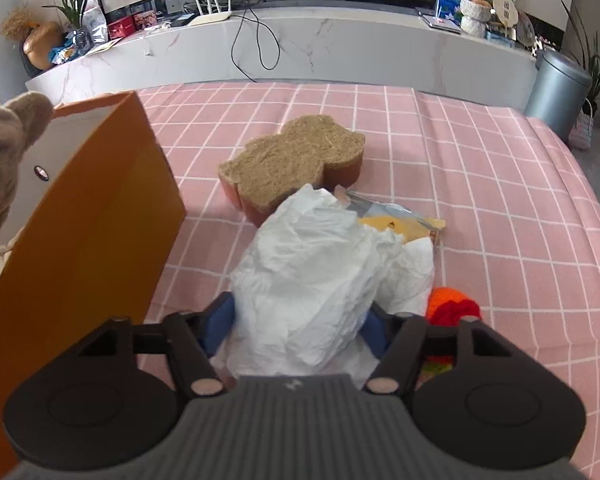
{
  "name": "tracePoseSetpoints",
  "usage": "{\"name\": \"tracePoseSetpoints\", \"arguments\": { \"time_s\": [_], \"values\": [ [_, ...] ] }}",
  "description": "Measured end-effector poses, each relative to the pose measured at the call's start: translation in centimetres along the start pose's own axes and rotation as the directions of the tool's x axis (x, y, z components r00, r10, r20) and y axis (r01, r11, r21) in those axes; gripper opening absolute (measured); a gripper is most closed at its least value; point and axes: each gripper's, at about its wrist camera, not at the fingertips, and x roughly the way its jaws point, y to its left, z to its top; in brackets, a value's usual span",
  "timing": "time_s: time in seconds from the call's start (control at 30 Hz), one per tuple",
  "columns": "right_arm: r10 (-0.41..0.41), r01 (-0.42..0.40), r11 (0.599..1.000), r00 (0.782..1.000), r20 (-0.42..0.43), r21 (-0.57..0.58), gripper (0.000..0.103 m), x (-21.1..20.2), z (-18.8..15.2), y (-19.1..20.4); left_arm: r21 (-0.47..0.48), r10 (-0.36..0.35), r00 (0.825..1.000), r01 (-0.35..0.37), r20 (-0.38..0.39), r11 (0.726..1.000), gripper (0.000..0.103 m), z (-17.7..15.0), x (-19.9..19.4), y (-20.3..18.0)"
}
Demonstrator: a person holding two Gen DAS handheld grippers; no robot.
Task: Organize soft objects
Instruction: 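Lift the braided loop with the left tool while the right tool grasps the white tissues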
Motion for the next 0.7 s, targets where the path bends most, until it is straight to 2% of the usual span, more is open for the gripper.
{"name": "tracePoseSetpoints", "arguments": {
  "time_s": [0.1, 0.2, 0.53, 0.7],
  "values": [
    [0.024, -0.024, 1.0, 1.0, 0.004, -0.008, 0.033, -0.6, -0.4, 0.0, -0.007, -0.001, 1.0, 0.001, -0.004, 1.0, 0.02, -0.3, 0.0, 0.1],
    [0.035, -0.035, 0.999, 0.999, 0.026, -0.008, 0.023, -1.6, -0.6, -0.2, -0.011, -0.003, 1.0, 0.003, -0.003, 1.0, 0.02, -0.4, -0.2, 0.2],
    [0.055, -0.051, 0.998, 0.99, 0.127, -0.036, 0.021, -7.8, -1.0, 0.2, -0.01, -0.009, 1.0, 0.009, 0.018, 1.0, 0.02, -0.9, -2.2, -0.1],
    [0.134, -0.141, 0.99, 0.975, 0.179, 0.028, 0.021, -11.6, -1.3, -0.6, 0.003, -0.019, 0.999, 0.019, 0.05, 1.0, 0.02, -1.1, -4.1, -0.1]
  ]
}}
